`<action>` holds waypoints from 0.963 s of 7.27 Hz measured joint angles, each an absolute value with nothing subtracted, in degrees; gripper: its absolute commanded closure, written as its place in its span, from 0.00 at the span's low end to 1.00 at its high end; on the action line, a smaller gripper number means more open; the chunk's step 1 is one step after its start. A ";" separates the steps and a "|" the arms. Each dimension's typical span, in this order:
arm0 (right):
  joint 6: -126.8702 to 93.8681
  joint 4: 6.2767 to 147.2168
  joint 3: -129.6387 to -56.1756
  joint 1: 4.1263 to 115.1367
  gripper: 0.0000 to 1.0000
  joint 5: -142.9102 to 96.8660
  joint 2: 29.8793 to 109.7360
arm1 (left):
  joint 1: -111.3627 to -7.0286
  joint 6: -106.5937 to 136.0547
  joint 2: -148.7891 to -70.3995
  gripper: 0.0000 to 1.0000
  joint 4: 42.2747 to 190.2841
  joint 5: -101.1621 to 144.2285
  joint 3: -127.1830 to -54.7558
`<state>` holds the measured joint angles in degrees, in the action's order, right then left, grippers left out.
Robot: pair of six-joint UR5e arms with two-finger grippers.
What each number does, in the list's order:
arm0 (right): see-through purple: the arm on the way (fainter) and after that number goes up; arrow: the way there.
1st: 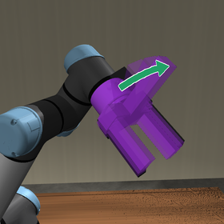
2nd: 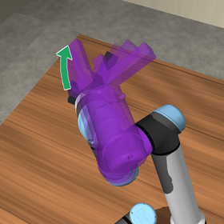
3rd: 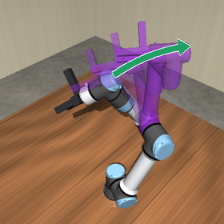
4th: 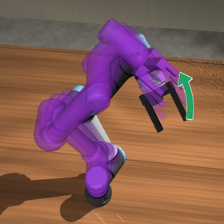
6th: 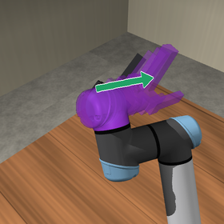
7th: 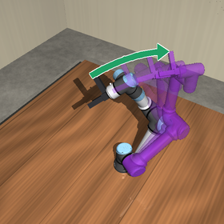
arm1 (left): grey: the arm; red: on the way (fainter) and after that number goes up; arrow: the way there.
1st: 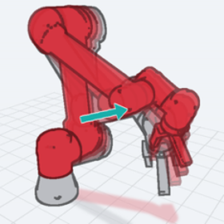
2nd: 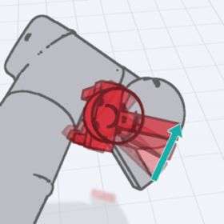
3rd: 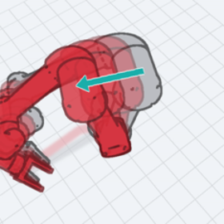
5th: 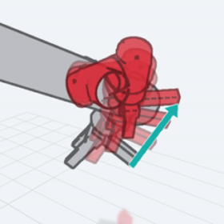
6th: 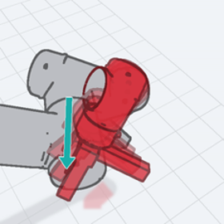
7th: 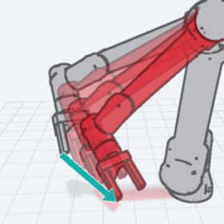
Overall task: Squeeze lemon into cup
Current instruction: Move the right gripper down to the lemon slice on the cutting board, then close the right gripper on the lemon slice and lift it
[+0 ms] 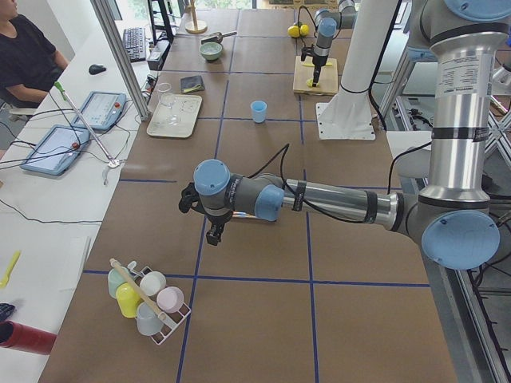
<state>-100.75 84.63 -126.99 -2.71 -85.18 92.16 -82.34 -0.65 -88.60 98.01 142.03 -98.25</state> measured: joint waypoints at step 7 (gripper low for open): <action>-100.73 84.70 -127.22 -0.87 0.53 -85.18 92.12 | -82.34 -0.62 -88.59 0.00 98.52 142.03 -98.19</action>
<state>-100.73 84.70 -127.22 -0.87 -85.18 92.12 -82.34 -0.62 -88.59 98.52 142.03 -98.19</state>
